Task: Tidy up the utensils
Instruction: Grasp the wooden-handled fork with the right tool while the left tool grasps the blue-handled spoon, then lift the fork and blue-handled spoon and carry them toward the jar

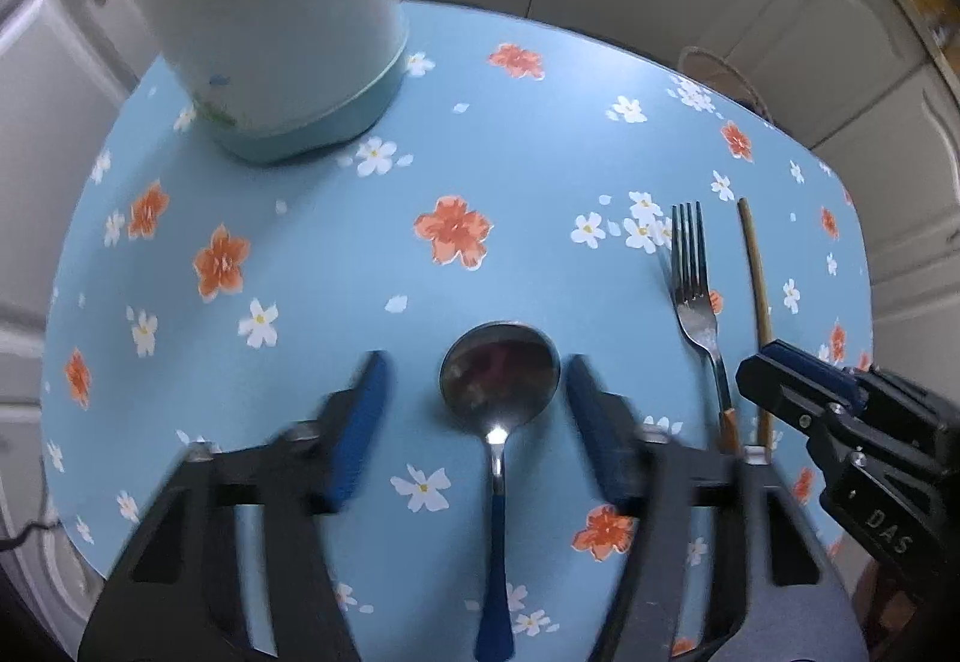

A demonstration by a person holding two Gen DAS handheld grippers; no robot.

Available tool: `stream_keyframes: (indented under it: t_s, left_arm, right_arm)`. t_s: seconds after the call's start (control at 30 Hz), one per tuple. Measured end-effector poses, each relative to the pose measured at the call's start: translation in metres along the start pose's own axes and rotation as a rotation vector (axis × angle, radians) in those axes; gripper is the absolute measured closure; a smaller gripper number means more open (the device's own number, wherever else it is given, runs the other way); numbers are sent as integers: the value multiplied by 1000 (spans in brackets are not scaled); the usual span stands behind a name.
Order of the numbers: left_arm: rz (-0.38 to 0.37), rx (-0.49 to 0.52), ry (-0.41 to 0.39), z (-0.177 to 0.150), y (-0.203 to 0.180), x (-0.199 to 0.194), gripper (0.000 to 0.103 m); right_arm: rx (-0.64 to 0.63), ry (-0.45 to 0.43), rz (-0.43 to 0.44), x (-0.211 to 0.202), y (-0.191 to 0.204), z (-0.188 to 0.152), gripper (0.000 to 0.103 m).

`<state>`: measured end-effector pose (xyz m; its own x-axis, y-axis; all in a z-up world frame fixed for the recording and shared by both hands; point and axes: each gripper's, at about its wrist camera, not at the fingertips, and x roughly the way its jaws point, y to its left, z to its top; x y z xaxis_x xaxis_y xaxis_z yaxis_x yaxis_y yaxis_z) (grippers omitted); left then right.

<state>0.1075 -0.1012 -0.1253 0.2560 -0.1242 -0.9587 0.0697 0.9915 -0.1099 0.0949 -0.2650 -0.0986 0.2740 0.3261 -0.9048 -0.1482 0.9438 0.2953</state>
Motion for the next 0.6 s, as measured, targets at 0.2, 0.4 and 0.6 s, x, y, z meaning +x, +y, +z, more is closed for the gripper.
stream_keyframes:
  t_s: [0.2,0.4,0.6]
  left_arm:
    - [-61,1,-3,0,5,1,63]
    - [-88,-17,-9,1,25,-9,63]
    - [-117,-22,-20,-2,31,-20,63]
  right_arm:
    - [-41,4,0,2,15,-1,84]
    - [-91,43,-89,21,29,1,84]
    - [-133,24,-111,19,35,-4,98]
